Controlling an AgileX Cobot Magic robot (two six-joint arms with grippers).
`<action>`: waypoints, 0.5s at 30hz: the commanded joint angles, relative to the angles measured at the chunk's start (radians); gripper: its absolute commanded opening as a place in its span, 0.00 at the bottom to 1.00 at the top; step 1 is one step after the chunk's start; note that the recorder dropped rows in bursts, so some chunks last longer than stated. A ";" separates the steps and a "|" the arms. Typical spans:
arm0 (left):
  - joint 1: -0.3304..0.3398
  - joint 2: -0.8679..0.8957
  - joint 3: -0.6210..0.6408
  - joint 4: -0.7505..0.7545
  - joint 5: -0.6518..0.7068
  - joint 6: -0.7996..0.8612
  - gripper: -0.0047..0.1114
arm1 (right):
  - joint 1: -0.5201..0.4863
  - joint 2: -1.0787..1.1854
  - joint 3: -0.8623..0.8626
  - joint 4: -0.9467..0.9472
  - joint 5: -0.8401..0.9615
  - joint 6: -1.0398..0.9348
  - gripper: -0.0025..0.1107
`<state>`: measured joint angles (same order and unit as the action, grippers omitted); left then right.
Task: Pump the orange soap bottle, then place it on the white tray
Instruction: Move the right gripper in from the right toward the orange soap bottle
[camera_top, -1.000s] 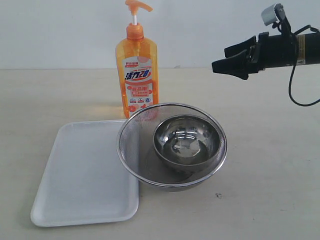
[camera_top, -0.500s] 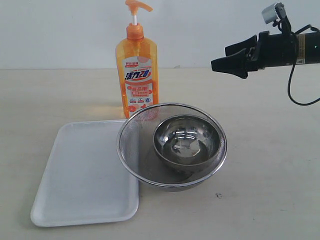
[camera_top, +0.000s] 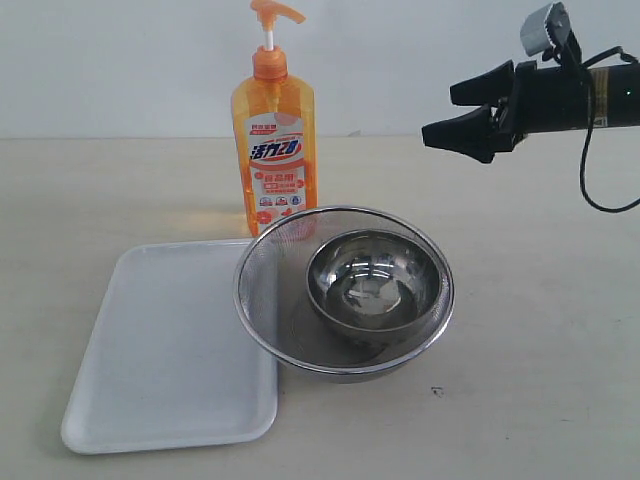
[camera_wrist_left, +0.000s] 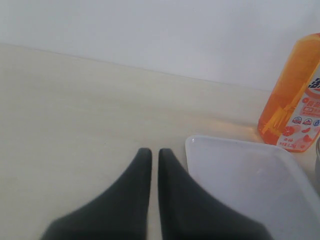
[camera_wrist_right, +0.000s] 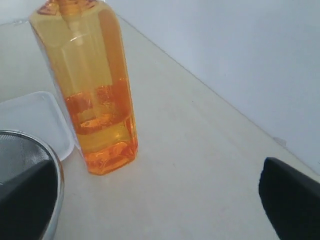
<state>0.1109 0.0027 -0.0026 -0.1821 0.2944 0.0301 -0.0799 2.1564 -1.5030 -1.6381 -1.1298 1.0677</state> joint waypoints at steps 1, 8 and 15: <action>-0.005 -0.003 0.003 -0.001 0.002 0.001 0.08 | 0.033 0.000 -0.006 0.020 -0.006 -0.077 0.94; -0.005 -0.003 0.003 -0.001 0.002 0.001 0.08 | 0.087 0.000 -0.006 0.110 0.042 -0.167 0.94; -0.005 -0.003 0.003 -0.001 0.002 0.001 0.08 | 0.092 0.081 -0.059 0.114 -0.031 -0.120 0.93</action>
<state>0.1109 0.0027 -0.0026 -0.1821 0.2944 0.0301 0.0114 2.1951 -1.5282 -1.5331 -1.1212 0.9148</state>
